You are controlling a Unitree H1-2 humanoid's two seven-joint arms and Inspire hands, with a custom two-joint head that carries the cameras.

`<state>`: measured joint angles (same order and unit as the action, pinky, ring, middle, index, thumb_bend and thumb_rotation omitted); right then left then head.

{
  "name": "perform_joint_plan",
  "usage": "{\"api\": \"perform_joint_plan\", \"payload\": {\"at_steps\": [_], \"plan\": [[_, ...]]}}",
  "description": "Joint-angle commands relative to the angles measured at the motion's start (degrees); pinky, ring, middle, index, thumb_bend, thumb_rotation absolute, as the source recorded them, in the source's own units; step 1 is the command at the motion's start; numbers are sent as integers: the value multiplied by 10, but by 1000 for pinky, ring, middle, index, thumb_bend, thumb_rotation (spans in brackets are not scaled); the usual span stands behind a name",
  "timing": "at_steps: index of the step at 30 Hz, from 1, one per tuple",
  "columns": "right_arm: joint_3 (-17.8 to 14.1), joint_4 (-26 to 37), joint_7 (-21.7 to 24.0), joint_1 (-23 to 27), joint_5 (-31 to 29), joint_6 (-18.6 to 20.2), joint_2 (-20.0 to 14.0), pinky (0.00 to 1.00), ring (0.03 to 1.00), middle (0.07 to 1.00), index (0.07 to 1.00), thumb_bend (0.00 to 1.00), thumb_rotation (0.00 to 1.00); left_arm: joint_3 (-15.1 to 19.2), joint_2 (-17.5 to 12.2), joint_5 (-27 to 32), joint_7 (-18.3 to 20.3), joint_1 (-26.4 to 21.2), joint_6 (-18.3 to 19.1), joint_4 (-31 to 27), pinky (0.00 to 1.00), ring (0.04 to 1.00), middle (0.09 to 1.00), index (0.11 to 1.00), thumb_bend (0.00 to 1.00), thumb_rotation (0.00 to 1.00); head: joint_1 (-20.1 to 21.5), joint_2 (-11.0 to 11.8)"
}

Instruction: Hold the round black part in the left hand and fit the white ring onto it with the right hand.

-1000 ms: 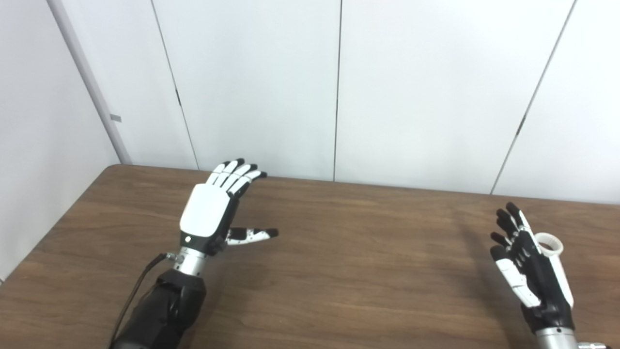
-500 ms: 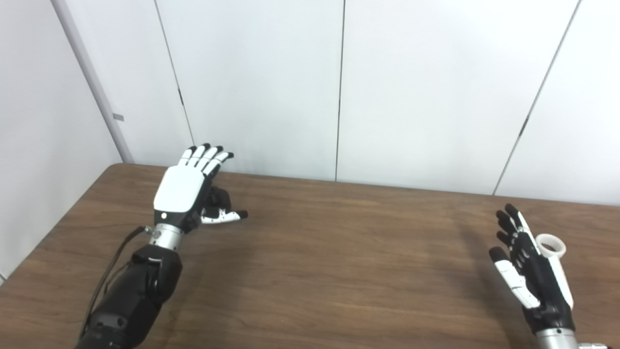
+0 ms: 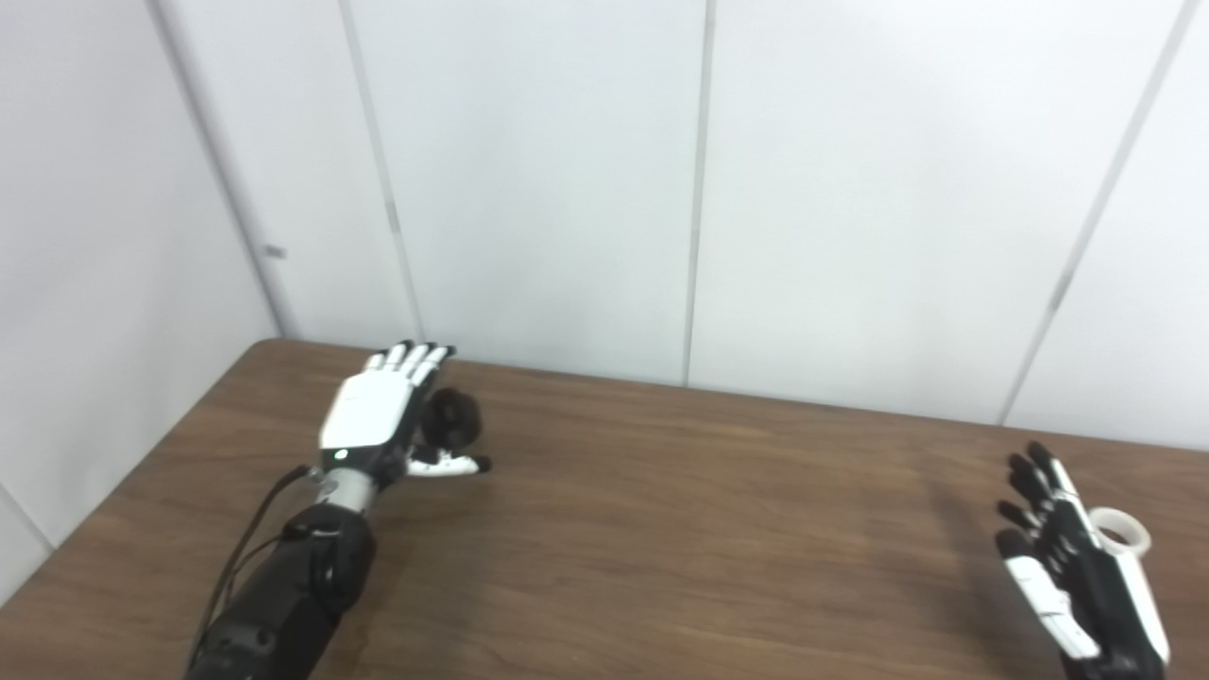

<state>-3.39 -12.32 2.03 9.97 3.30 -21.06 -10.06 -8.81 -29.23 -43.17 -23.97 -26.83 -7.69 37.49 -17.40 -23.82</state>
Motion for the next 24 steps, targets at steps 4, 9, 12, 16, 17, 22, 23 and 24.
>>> {"api": "perform_joint_plan", "payload": {"at_steps": [4, 9, 12, 16, 17, 22, 23, 24], "plan": [[-2, -69, 0, -41, -17, -7, 7, 932, 959, 939, 963, 519, 766, -8, -16, 6, -7, -35, -5, 5, 994, 989, 960, 941, 1000, 448, -19, 6], [-4, -78, 4, -36, -28, -4, 1, 871, 949, 942, 966, 540, 774, -13, -8, 10, -1, -33, 6, -2, 990, 991, 965, 949, 1000, 412, -32, 7], [-3, -86, 3, -34, -26, -15, -3, 846, 932, 934, 958, 534, 776, -14, -8, 13, 10, -33, 17, -10, 988, 993, 969, 949, 1000, 422, -37, 7], [-4, -88, 1, -35, -24, -14, -6, 863, 937, 933, 953, 565, 795, -15, -9, 16, 14, -33, 15, -12, 985, 996, 971, 943, 1000, 426, -51, 9], [-5, -85, 5, -36, -29, -12, -6, 866, 944, 938, 959, 564, 788, -16, -9, 16, 12, -33, 14, -10, 983, 993, 968, 940, 1000, 428, -53, 9], [-4, -91, -3, -33, -18, -17, -9, 872, 940, 938, 960, 570, 794, -18, -5, 19, 10, -32, 20, -12, 999, 998, 970, 945, 1000, 432, -55, 11], [-4, -92, -3, -33, -18, -16, -9, 866, 934, 936, 957, 574, 806, -17, -4, 20, 8, -32, 22, -13, 997, 999, 974, 951, 1000, 425, -55, 11], [-4, -92, -3, -32, -19, -14, -9, 878, 940, 940, 961, 581, 810, -17, -4, 21, 7, -32, 23, -14, 989, 996, 974, 954, 1000, 412, -55, 11]]}}
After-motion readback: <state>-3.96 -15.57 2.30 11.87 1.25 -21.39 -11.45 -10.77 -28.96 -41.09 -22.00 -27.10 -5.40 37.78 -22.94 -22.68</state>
